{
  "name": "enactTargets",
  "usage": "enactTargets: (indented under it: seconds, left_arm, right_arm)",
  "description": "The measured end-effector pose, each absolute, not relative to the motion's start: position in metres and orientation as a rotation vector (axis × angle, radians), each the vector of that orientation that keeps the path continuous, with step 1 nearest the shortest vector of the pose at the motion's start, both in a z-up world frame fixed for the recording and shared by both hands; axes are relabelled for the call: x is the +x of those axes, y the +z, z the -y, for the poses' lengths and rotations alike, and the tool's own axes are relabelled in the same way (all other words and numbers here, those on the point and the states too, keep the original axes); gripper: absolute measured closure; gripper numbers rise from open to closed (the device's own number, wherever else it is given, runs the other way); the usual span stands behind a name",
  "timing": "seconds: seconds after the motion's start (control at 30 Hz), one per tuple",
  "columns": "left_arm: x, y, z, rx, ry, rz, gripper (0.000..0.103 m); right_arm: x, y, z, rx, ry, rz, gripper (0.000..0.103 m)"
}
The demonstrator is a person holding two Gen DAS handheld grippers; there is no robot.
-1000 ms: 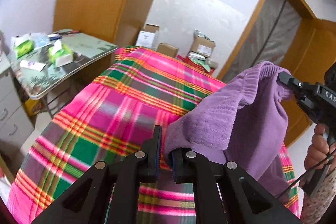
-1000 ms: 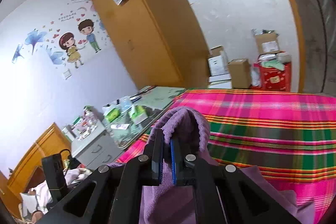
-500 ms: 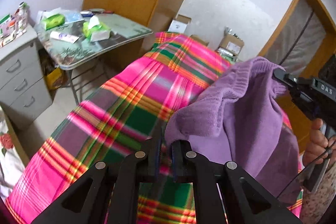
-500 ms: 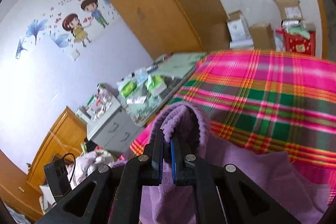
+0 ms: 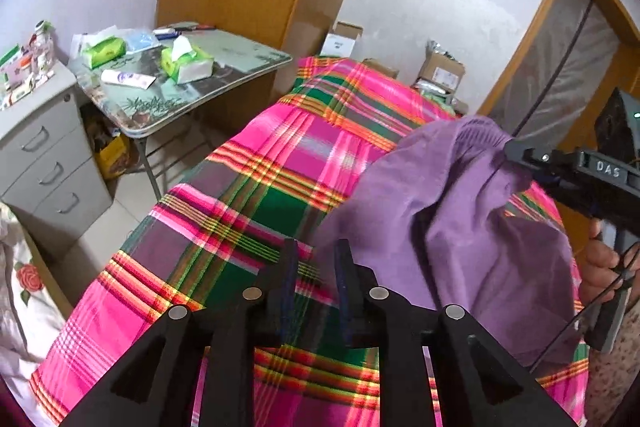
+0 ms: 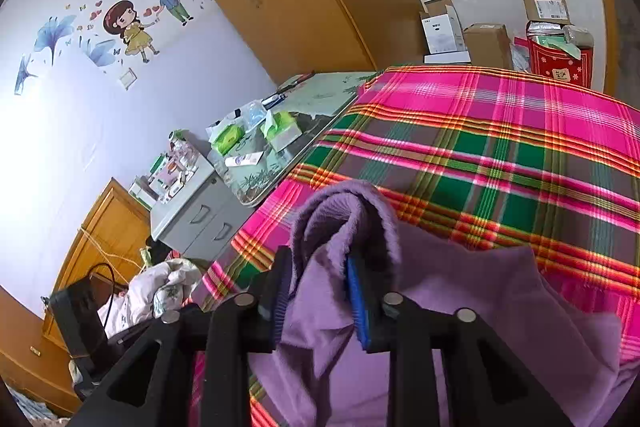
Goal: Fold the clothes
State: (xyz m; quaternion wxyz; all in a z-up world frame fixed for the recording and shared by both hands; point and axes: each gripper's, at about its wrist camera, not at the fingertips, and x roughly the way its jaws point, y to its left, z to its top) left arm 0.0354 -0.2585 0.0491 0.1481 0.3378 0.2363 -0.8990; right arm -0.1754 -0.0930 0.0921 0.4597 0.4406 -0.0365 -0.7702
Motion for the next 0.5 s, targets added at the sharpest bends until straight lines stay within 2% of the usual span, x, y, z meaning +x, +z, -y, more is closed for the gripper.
enactTargets:
  seconds: [0.17,0.23,0.5]
  left_arm:
    - [0.034,0.064,0.243,0.965,-2.657,-0.641,0.074]
    - [0.026,0.064,0.233,1.010,-2.691,-0.618,0.058]
    - [-0.025,0.043,0.201,1.253,-2.731,-0.559,0.055]
  right_arm:
    - [-0.154,0.105,0.072,1.012,-1.908,0.035,0.073]
    - [-0.144,0.107,0.056,0.997,-1.930,0.023,0.073]
    - [-0.097,0.101,0.000,0.937,-2.079,-0.146,0.066]
